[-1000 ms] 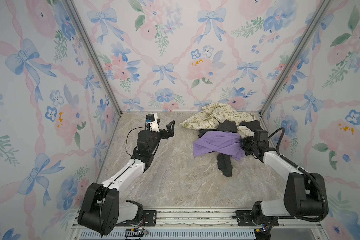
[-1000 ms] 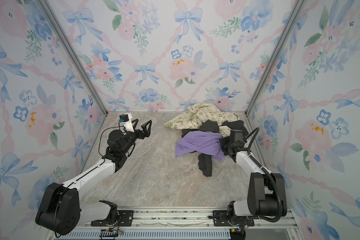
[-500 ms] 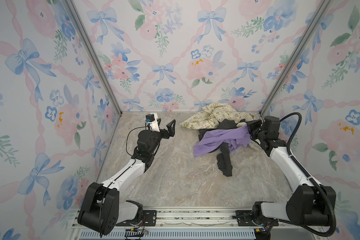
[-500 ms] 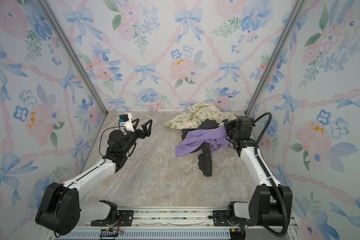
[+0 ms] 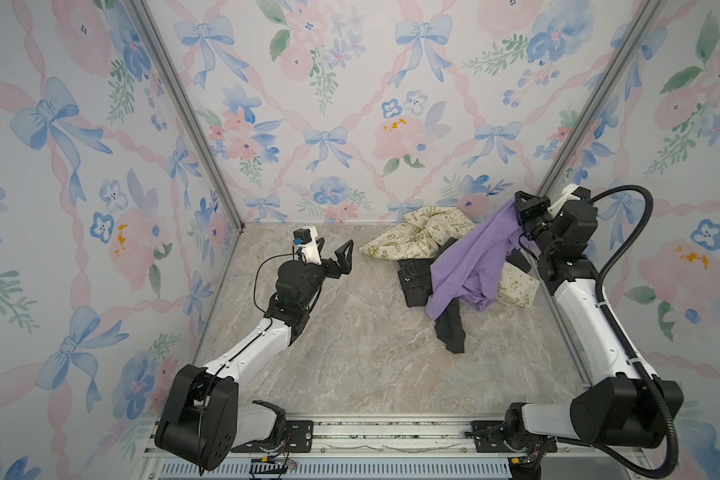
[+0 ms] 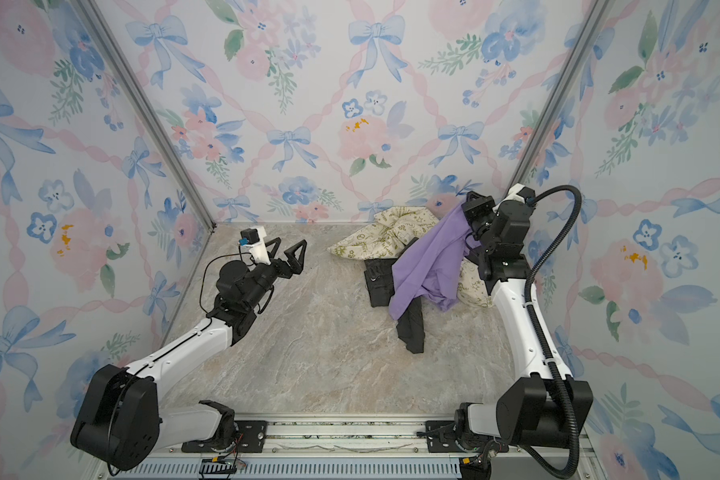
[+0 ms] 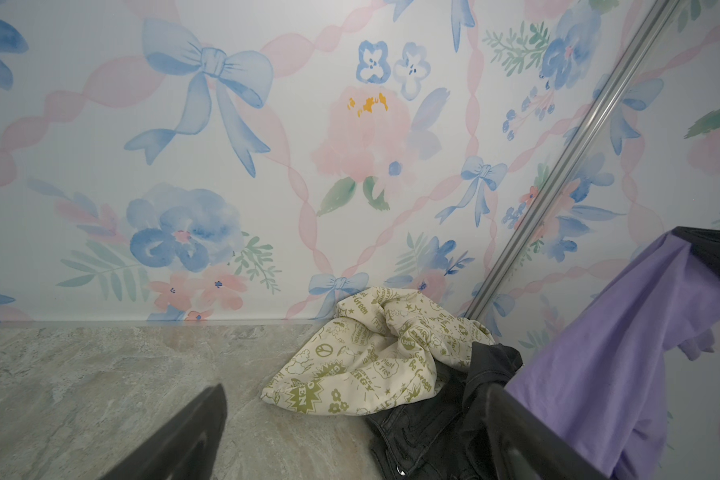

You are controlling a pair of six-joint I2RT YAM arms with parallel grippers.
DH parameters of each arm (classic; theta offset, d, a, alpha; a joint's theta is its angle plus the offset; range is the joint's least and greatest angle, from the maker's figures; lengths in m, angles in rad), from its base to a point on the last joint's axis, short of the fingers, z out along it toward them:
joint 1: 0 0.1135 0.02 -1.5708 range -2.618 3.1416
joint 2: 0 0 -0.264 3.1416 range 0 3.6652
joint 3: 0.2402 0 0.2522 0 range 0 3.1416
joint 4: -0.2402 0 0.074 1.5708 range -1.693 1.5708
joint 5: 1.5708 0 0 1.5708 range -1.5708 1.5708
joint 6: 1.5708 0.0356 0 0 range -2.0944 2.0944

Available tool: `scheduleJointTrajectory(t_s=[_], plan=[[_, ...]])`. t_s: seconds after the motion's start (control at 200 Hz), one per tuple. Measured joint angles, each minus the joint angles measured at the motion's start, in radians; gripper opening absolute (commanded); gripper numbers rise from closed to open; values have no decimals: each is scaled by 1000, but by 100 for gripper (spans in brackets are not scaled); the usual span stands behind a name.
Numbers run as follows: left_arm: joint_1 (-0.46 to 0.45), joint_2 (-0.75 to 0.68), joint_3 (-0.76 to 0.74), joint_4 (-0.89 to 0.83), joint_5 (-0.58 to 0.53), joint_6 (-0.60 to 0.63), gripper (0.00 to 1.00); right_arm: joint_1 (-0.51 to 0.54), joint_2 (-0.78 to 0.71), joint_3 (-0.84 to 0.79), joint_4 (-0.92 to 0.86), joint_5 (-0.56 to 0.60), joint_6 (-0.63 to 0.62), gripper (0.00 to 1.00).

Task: Pick out a specific cloth from the pile

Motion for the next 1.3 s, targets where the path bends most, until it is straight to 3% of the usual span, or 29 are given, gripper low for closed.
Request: scheduleJointTrajectory(t_s=[0.245,0.65,0.705,0.76,0.91,1.095,1.295], plan=[[-8,0,11,0,11,0,98,67,62,128,59,-104,-57,0],[-11,9,86,40,83,-14,97,391,239,458,-166,-320,-383,0],[-11,12,97,45,86,-14,97,421,268,487,-204,-350,-414,4],[-11,13,104,51,86,-14,97,447,303,518,-258,-380,-453,15],[-11,13,113,53,86,-14,97,499,388,618,-491,-417,-624,54],[-11,14,113,52,91,-13,95,528,406,657,-788,-356,-866,67],[-21,70,184,4,132,14,91,484,349,566,-859,-255,-971,73]])
